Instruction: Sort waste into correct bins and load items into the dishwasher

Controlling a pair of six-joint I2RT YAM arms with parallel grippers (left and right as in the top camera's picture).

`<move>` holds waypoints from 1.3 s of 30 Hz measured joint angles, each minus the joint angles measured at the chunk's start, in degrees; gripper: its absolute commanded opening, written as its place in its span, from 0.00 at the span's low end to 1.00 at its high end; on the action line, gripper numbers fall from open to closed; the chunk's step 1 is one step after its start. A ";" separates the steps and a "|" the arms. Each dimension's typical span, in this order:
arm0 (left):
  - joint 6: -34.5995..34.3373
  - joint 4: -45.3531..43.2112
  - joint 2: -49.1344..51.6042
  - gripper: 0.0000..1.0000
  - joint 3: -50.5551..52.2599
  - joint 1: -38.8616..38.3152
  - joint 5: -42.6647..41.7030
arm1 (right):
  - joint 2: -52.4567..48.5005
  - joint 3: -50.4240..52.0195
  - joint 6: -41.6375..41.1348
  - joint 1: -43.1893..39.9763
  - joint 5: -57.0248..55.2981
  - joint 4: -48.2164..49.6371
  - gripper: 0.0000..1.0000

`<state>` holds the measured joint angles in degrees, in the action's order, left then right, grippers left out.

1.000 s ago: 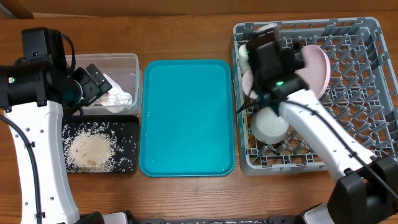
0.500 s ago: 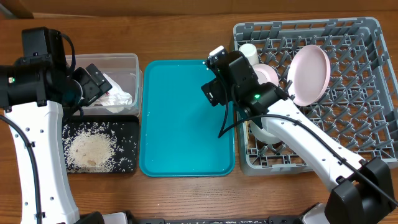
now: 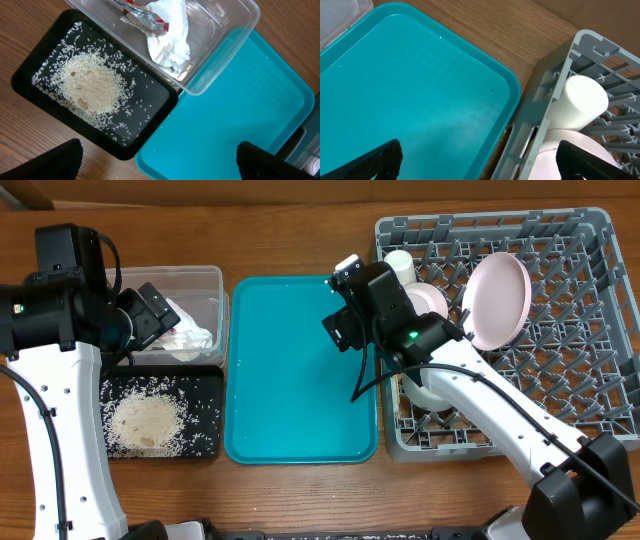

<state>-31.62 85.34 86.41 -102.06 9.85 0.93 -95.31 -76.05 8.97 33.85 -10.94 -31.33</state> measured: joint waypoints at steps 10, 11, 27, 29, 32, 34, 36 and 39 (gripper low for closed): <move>0.02 0.00 0.00 1.00 0.00 0.00 0.00 | 0.00 0.00 0.00 0.02 0.02 -0.46 1.00; 0.00 0.00 0.00 1.00 0.00 0.00 0.00 | 0.00 0.00 -0.02 0.02 0.02 -0.46 1.00; 0.00 0.00 0.00 1.00 0.00 0.00 0.00 | 23.91 0.07 -0.02 -0.39 0.24 -1.07 1.00; 0.02 0.00 0.00 1.00 0.00 0.00 0.00 | 29.38 0.07 -0.02 -1.53 0.24 -2.34 1.00; 0.02 0.00 0.00 1.00 0.00 0.00 0.00 | 37.05 0.13 -0.37 -4.70 0.24 -3.85 1.00; 0.02 0.00 0.00 1.00 0.00 0.00 0.00 | 41.53 0.59 -1.07 -6.95 0.24 -3.56 1.00; 0.02 0.02 0.00 1.00 0.00 0.00 0.00 | 48.00 4.39 -3.02 -10.71 0.48 -3.26 1.00; 0.00 0.02 0.00 1.00 0.00 0.00 0.02 | 57.31 12.33 -6.43 -15.91 0.55 -2.49 1.00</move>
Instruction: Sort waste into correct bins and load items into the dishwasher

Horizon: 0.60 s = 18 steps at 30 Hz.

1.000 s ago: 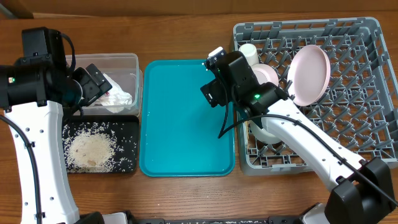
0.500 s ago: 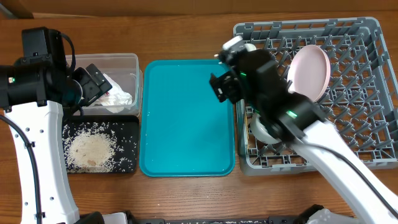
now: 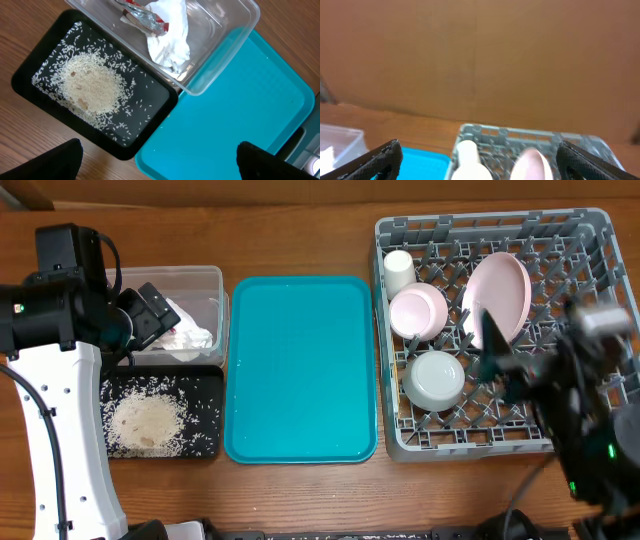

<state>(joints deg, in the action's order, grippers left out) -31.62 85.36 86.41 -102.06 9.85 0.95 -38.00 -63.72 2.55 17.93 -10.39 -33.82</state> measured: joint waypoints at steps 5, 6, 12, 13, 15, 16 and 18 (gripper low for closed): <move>0.02 -0.02 0.00 1.00 0.00 0.00 0.04 | 16.63 17.38 -5.73 -5.57 1.14 4.59 1.00; 0.00 0.07 0.00 1.00 0.00 0.00 0.04 | 19.67 20.70 -6.69 -6.27 1.44 6.03 1.00; 0.02 0.00 0.02 1.00 0.00 0.00 0.15 | 31.17 36.17 -13.07 -10.62 2.62 13.55 1.00; 0.02 -0.02 0.00 1.00 0.00 0.00 0.15 | 32.11 38.16 -13.90 -11.13 2.64 15.32 1.00; 0.00 -0.02 0.02 1.00 0.00 0.00 0.15 | 33.73 42.01 -15.23 -11.96 2.73 19.61 1.00; 0.00 -0.02 0.02 1.00 0.00 0.00 0.15 | 35.10 45.13 -16.13 -12.48 3.13 23.04 1.00; 0.00 -0.04 0.00 1.00 0.00 0.00 0.15 | 36.30 48.57 -16.70 -13.09 4.04 29.44 1.00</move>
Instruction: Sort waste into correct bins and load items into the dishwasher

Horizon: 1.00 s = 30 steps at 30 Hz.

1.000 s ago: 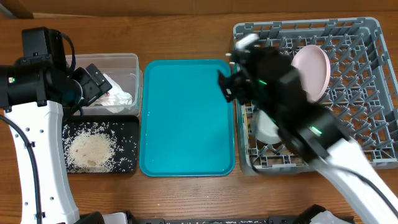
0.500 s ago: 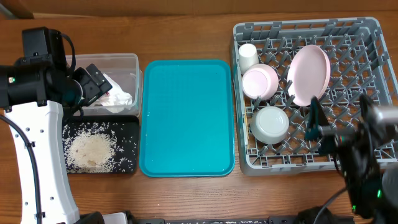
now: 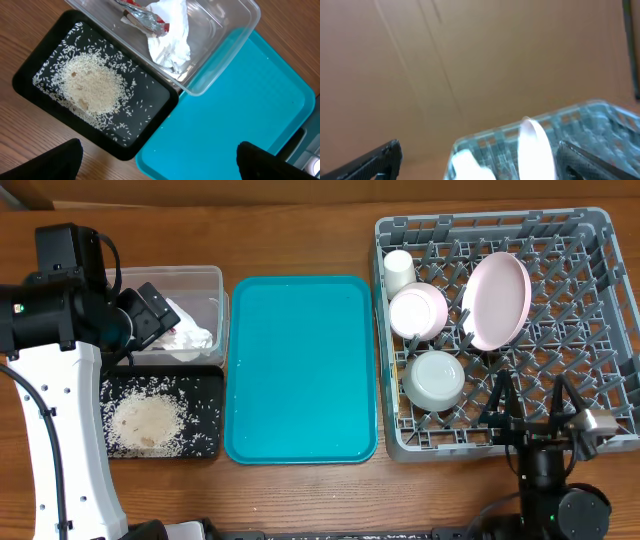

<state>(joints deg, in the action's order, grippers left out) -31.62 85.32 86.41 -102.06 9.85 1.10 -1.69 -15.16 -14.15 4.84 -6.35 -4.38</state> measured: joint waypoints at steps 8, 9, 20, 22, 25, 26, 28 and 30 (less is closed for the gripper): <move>0.02 0.04 0.02 1.00 0.00 0.00 0.00 | 0.92 8.96 -0.83 -1.81 2.95 6.93 1.00; 0.02 0.00 0.02 1.00 0.00 0.00 0.00 | 0.92 9.88 -0.85 -1.79 3.17 6.95 1.00; 0.02 0.02 0.02 1.00 0.00 0.00 0.00 | 0.96 14.12 -0.83 -1.81 3.56 0.31 1.00; 0.00 0.02 0.02 1.00 0.00 0.00 0.00 | 0.96 14.12 -0.83 -1.81 3.56 -0.39 1.00; 0.02 0.02 0.02 1.00 0.00 0.00 0.00 | 0.96 14.12 -0.81 -1.81 3.58 -0.39 1.00; 0.02 0.02 0.02 1.00 0.00 0.00 0.00 | 0.96 14.12 -0.87 -1.81 3.58 -0.39 1.00; 0.02 0.02 0.02 1.00 0.00 0.00 0.00 | 0.96 14.12 -0.83 -1.81 3.58 -0.39 1.00; 0.02 0.02 0.02 1.00 0.00 0.00 0.00 | 0.96 14.12 -0.85 -1.81 3.56 -0.42 1.00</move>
